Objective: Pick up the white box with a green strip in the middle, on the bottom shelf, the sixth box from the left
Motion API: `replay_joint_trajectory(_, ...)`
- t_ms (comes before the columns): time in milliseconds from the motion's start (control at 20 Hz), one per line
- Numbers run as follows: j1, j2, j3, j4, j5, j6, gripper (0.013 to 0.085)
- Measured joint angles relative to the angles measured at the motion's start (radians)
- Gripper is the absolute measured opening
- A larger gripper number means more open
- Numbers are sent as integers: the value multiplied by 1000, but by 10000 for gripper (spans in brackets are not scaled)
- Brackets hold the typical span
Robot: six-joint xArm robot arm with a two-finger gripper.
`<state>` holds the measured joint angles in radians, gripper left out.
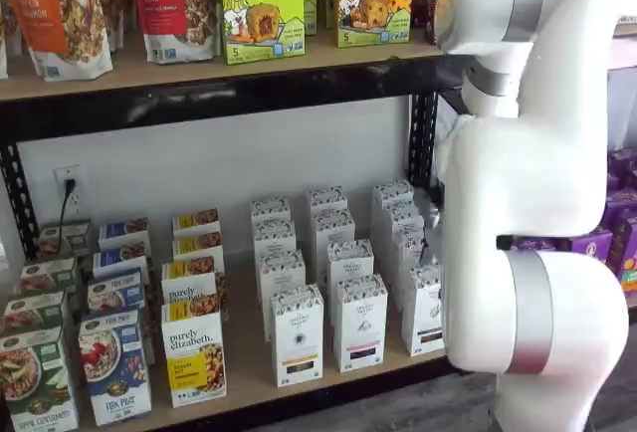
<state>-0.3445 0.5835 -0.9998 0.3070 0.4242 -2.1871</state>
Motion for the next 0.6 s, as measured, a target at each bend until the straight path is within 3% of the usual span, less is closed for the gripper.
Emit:
replay_joint_trajectory(50, -1, 2, -4, -36, 4, 32, 850)
replay_joint_trajectory(100, -1, 9, -20, -102, 14, 91, 850)
replay_joint_trajectory(200, 0, 22, -45, -132, 32, 120, 850)
replay_joint_trajectory(400, 5, 39, -62, -95, 19, 93, 850)
replay_joint_trajectory(600, 19, 75, -68, -20, -66, 32, 850)
